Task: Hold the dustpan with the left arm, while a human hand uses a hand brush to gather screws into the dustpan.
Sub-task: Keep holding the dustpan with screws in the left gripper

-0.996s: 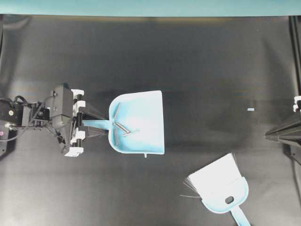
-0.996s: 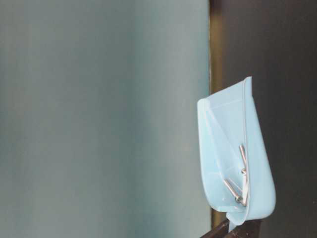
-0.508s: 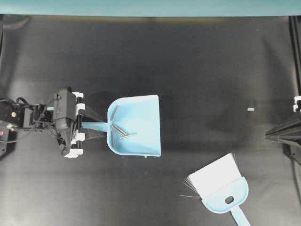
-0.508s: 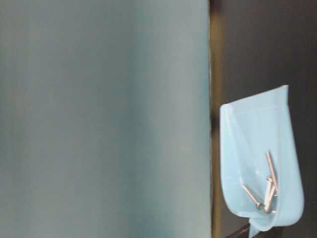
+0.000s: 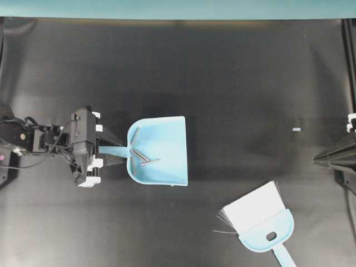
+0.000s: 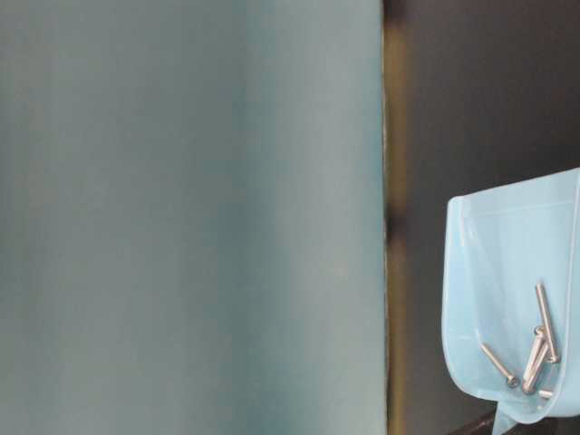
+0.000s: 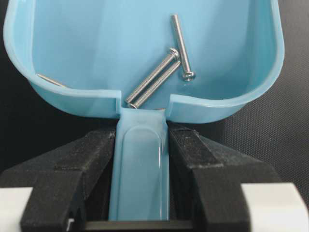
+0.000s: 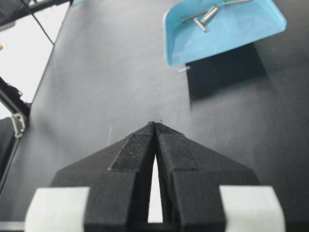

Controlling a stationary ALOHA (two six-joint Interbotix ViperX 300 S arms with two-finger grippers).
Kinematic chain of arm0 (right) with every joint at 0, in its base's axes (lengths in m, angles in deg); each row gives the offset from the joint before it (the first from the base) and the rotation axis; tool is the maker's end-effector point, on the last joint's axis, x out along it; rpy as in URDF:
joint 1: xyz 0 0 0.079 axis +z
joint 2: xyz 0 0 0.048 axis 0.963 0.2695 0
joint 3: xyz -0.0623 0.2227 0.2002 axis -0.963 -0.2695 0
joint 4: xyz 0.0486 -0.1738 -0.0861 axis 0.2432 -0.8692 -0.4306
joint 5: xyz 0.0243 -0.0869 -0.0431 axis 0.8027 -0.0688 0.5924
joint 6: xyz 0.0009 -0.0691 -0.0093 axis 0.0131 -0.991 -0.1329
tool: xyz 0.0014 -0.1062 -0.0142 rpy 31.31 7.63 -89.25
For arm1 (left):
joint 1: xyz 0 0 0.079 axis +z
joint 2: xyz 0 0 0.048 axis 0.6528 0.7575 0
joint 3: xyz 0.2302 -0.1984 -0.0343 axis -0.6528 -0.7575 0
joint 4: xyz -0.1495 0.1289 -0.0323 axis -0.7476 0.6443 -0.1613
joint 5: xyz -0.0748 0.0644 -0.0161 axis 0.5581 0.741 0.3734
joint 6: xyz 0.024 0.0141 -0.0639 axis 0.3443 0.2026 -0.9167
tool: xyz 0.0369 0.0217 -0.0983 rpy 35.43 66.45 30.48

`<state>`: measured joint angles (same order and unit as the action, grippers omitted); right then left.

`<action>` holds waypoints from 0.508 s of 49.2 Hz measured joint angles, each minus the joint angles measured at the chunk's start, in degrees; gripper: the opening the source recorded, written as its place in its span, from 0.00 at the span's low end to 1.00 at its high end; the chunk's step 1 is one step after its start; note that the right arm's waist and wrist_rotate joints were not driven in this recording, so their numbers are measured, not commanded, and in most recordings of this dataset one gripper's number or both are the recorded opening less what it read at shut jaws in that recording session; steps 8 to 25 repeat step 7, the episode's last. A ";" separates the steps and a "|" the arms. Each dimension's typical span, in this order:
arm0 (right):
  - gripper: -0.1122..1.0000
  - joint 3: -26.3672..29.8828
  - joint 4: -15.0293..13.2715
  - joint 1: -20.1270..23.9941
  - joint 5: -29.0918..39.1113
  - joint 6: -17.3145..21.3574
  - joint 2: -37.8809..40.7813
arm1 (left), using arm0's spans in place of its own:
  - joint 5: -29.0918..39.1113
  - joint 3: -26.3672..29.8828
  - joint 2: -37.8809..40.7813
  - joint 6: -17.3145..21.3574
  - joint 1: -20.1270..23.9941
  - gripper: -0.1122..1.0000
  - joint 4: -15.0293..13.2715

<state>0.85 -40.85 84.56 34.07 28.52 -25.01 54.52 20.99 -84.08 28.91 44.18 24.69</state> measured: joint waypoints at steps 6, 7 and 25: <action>0.10 0.00 -0.09 0.00 0.00 0.00 -0.09 | 0.79 0.00 0.09 -0.09 0.00 0.37 0.00; 0.10 0.00 -0.09 0.00 0.00 0.09 0.00 | 1.23 0.00 0.09 -0.09 0.00 0.37 0.00; 0.10 0.00 -0.09 0.00 0.00 0.09 0.00 | 1.23 0.00 0.09 -0.09 0.00 0.37 0.00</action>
